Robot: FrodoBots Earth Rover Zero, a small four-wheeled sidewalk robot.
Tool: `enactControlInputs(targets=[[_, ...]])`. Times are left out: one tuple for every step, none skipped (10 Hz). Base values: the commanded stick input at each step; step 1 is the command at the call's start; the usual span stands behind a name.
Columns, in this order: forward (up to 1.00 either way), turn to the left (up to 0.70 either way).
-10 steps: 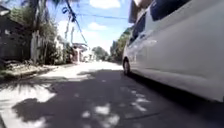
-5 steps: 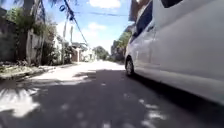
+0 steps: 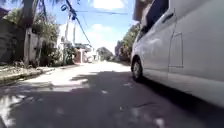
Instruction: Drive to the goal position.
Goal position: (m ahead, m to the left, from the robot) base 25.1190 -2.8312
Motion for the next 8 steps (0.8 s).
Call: enactControlInputs(targets=[[1.0, 0.07], [1.0, 0.04], [1.0, 0.02], [1.0, 0.03], [1.0, 0.03], [1.0, 0.02], [1.0, 0.02], [1.0, 0.0]])
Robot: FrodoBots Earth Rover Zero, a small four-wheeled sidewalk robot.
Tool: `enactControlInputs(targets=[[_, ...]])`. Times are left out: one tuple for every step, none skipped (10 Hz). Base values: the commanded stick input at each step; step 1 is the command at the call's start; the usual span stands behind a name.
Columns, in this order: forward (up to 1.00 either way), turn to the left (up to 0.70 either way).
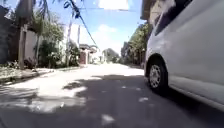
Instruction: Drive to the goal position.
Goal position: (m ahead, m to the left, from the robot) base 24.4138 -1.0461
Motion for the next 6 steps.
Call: enactControlInputs(targets=[[1.0, -0.23], [1.0, -0.4], [1.0, -0.39], [1.0, -0.2], [1.0, -0.1], [1.0, -0.09]])
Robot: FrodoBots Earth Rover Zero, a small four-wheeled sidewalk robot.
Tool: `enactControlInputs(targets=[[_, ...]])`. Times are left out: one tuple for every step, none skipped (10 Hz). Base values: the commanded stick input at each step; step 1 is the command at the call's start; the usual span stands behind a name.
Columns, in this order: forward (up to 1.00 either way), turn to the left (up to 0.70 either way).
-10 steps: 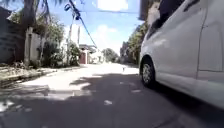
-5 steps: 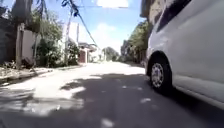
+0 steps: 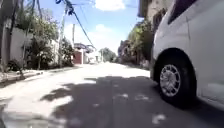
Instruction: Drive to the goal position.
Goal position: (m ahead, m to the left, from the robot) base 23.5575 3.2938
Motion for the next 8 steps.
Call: enactControlInputs(targets=[[1.0, -0.13], [1.0, -0.15], [1.0, -0.13], [1.0, -0.13], [1.0, -0.18], [1.0, -0.04], [1.0, 0.0], [1.0, 0.0]])
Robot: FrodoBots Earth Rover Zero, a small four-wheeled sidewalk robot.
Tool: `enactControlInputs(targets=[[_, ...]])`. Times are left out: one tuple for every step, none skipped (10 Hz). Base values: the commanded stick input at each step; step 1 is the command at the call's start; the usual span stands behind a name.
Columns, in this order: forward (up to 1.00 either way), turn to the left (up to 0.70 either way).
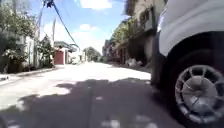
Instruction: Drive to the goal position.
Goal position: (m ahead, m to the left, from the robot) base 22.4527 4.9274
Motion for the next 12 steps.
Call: enactControlInputs(targets=[[1.0, 0.0], [1.0, 0.0], [1.0, 0.0], [1.0, 0.0], [1.0, 0.01], [1.0, 0.04], [1.0, 0.18], [1.0, 0.4], [1.0, 0.35], [1.0, 0.18], [1.0, 0.02], [1.0, 0.0]])
